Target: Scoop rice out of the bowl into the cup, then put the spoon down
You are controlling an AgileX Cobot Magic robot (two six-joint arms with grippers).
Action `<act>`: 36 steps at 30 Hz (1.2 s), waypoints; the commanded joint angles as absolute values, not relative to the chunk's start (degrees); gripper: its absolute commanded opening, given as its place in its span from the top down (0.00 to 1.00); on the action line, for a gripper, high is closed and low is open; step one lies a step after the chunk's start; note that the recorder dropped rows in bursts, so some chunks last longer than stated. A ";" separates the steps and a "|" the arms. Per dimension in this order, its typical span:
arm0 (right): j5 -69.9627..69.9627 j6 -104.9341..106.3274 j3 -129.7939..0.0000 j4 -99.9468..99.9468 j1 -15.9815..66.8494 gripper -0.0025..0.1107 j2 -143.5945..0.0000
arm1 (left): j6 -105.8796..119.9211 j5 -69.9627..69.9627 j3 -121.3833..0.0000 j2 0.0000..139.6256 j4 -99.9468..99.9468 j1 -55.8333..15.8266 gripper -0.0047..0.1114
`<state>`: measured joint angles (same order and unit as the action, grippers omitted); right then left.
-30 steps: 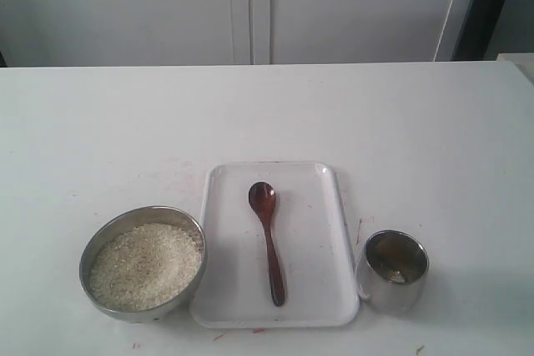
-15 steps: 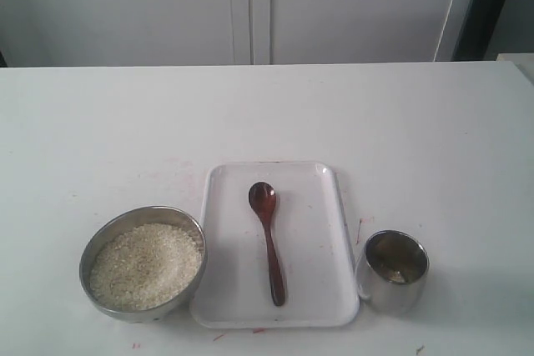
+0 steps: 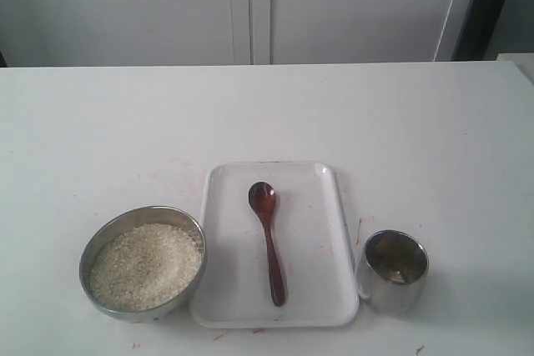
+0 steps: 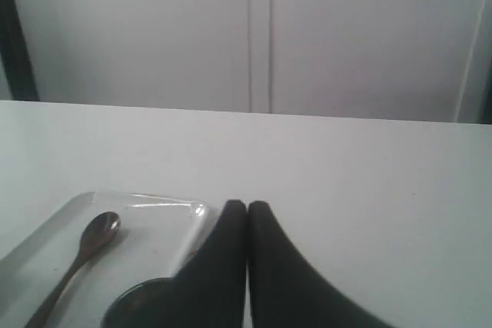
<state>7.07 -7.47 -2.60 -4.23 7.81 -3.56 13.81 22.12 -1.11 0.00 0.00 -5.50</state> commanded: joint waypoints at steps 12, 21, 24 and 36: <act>18.48 -5.74 0.00 -8.60 -0.64 0.98 -1.19 | 13.47 24.90 -0.58 0.00 -0.32 -5.92 0.84; 18.48 -5.85 0.00 -8.65 -0.64 0.98 -1.19 | 13.47 24.90 -0.58 0.00 -0.32 -5.92 0.84; 18.48 -5.85 0.00 -8.65 -0.64 0.98 -1.19 | 13.47 24.90 -0.58 0.00 -0.32 -5.92 0.84; 18.48 -5.85 0.00 -8.65 -0.64 0.98 -1.19 | 13.47 24.90 -0.58 0.00 -0.32 -5.92 0.84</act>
<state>18.78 -5.98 -0.31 -8.00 -0.39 -1.48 13.81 22.12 -1.11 0.00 0.00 -5.50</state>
